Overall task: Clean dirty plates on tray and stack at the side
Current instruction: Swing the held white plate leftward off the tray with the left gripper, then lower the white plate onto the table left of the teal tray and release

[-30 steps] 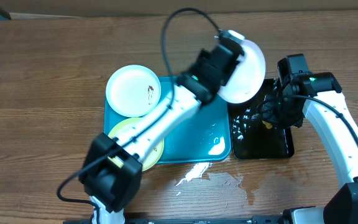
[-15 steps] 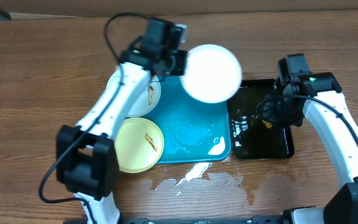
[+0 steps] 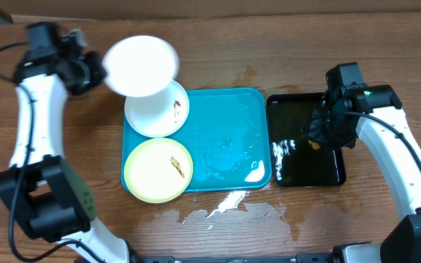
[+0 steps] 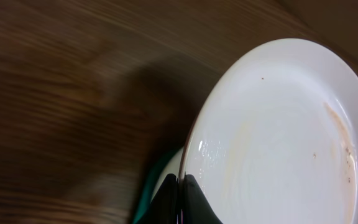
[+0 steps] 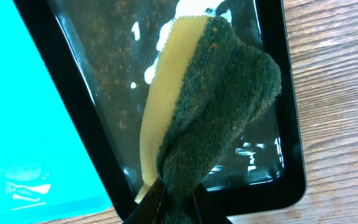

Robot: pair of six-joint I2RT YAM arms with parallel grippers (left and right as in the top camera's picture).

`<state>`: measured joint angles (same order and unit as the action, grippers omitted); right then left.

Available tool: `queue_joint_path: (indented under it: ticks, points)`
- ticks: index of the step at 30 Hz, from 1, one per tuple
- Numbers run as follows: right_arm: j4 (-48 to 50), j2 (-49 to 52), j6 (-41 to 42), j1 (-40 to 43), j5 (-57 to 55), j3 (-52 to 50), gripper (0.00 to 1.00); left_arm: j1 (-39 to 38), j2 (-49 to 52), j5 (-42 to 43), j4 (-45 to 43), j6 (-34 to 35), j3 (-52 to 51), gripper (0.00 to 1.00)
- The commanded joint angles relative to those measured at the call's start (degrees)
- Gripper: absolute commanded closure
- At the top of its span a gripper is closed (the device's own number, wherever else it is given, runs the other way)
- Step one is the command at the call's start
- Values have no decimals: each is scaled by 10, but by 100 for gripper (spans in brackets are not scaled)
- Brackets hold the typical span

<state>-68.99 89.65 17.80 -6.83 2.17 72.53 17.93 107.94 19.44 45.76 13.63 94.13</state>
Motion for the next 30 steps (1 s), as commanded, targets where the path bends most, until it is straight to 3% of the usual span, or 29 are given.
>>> queue_joint_path:
  ticks: [1, 10, 17, 30]
  points:
    - [3, -2, 3, 2, 1, -2, 89, 37, -22, -70, 5, 21, 9, 96]
    - [10, -2, 2, 2, 1, -2, 89, 71, -21, -247, 7, 59, 5, 96]
    - [10, -2, 2, 2, 1, -2, 89, 73, 4, -291, 7, 73, 5, 96]
    - [10, -2, 2, 2, 0, -2, 86, 80, 83, -295, 10, 69, 4, 96]
